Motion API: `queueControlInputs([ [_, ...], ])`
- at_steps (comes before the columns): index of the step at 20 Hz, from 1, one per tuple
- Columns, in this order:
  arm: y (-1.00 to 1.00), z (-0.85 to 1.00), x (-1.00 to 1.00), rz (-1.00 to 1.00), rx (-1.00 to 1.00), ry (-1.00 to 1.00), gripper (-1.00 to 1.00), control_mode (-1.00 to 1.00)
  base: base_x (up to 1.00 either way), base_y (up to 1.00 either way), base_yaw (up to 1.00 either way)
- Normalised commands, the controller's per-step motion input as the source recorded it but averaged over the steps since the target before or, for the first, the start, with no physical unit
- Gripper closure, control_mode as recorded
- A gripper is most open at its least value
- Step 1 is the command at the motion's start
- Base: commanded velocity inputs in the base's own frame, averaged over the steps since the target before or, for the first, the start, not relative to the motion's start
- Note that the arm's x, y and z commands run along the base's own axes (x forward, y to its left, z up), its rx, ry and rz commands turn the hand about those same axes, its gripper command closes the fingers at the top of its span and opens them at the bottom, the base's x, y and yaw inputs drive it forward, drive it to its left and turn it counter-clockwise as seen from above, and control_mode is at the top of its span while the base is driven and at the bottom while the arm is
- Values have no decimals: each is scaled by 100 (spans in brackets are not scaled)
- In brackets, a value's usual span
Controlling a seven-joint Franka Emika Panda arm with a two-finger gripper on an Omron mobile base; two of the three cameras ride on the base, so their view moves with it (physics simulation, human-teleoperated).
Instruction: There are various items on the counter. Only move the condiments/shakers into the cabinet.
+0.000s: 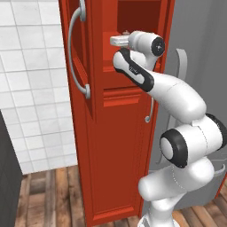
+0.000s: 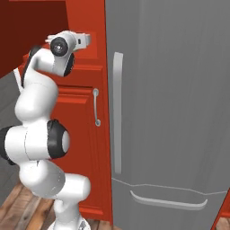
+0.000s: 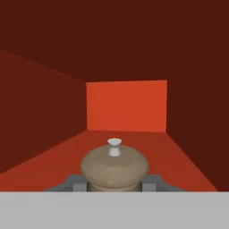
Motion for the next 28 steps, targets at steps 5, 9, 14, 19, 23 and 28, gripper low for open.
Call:
queueControlInputs([
  [5,0,-41,27,0,-6,5,100,-100,0,0,0],
  [9,0,-48,20,0,-11,5,100,-100,0,0,0],
  [14,0,-10,16,0,-2,0,100,-100,0,0,0],
  [19,0,0,2,0,0,0,100,-100,0,0,0],
  [23,0,0,0,0,0,0,-100,-100,0,0,0],
  [28,0,0,-17,0,0,0,-100,-100,0,0,0],
])
